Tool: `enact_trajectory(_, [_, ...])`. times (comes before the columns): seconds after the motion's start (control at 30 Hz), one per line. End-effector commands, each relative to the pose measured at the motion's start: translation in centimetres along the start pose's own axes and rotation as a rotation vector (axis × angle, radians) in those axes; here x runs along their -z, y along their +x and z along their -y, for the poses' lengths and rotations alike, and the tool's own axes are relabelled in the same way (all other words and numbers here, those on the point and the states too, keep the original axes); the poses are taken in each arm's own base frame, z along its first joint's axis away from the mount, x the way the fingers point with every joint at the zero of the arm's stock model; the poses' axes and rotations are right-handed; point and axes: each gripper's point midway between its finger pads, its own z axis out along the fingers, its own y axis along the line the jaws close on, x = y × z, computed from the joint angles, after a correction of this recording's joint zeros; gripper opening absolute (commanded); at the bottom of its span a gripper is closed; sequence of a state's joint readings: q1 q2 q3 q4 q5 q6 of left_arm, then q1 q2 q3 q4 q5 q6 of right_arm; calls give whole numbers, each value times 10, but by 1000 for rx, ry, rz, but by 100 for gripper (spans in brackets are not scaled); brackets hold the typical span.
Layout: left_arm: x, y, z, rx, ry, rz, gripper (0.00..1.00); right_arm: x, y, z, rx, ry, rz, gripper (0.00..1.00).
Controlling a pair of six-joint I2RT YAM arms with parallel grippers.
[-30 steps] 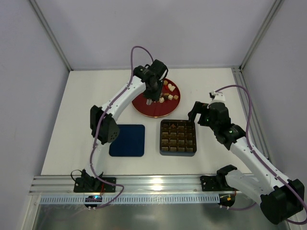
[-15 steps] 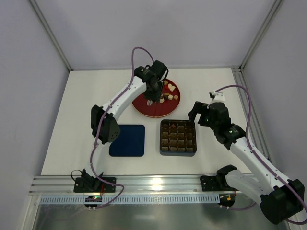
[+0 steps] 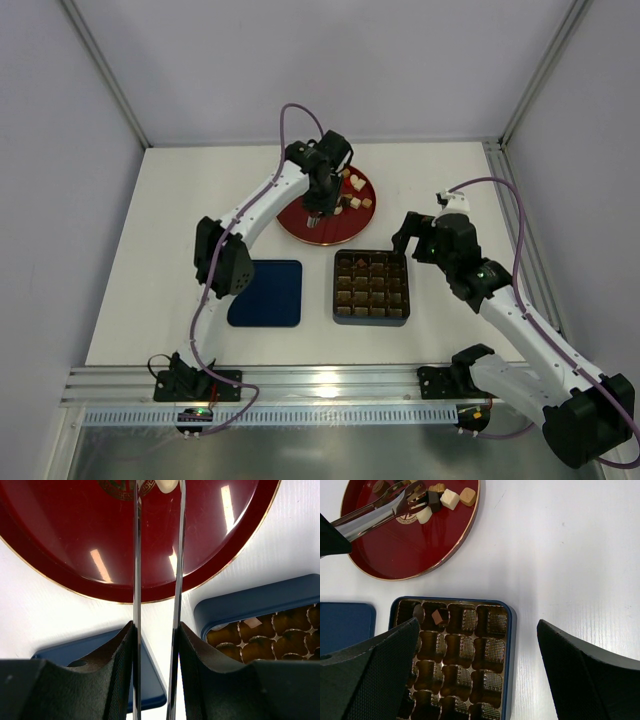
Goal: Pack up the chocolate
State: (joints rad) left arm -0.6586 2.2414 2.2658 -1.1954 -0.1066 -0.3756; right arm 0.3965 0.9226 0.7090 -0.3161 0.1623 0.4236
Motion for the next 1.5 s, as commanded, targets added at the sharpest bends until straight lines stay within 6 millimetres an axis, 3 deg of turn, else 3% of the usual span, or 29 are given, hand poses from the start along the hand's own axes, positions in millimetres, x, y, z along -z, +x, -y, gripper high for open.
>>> enact_trajectory(0.0, [4,-6,3,-18,20,24,38,4,-15,-3,2,-10,52,100])
enact_trajectory(1.47, [14,8,6,-45,10,1,38,4,-11,-4,-6,-17,46,100])
